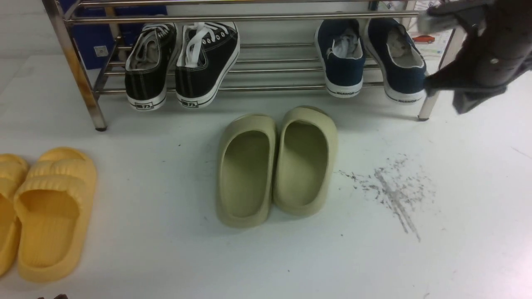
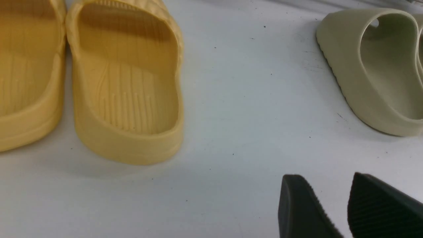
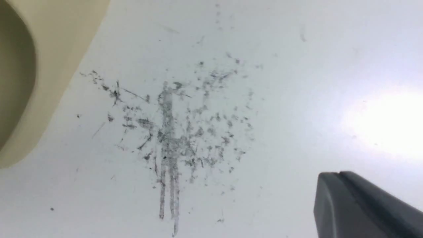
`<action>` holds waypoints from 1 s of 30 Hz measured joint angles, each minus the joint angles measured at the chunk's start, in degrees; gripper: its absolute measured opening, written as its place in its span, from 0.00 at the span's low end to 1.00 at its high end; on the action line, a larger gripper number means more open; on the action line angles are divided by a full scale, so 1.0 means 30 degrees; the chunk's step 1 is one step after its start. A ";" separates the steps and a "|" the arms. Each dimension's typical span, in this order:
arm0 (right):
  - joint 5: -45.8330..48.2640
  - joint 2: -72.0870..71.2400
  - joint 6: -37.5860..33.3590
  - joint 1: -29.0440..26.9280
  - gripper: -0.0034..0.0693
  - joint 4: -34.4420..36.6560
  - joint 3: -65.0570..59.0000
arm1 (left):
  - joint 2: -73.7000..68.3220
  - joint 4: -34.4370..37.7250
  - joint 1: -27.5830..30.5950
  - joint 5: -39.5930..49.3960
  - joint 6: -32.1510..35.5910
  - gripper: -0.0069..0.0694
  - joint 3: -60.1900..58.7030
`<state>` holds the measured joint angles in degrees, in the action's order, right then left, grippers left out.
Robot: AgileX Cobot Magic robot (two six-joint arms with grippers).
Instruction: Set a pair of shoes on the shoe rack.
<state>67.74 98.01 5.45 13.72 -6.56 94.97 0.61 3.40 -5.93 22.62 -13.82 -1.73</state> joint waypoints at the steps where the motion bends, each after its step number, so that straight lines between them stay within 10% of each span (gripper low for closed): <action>1: -0.0054 -0.1046 0.0140 0.0000 0.07 0.0082 -0.0530 | 0.0000 0.0000 0.0000 0.0000 0.0000 0.40 0.0000; 15: -0.3407 -1.0841 -0.2469 0.0000 0.07 0.5503 -1.0078 | 0.0000 0.0000 0.0000 0.0000 0.0000 0.40 0.0000; 30: -0.3991 -1.3672 -0.2885 0.0000 0.10 0.5711 -1.2518 | 0.0000 0.0000 0.0000 0.0000 0.0000 0.40 0.0000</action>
<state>55.77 57.00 -3.20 13.72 10.57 57.41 0.61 3.40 -5.93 22.62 -13.82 -1.73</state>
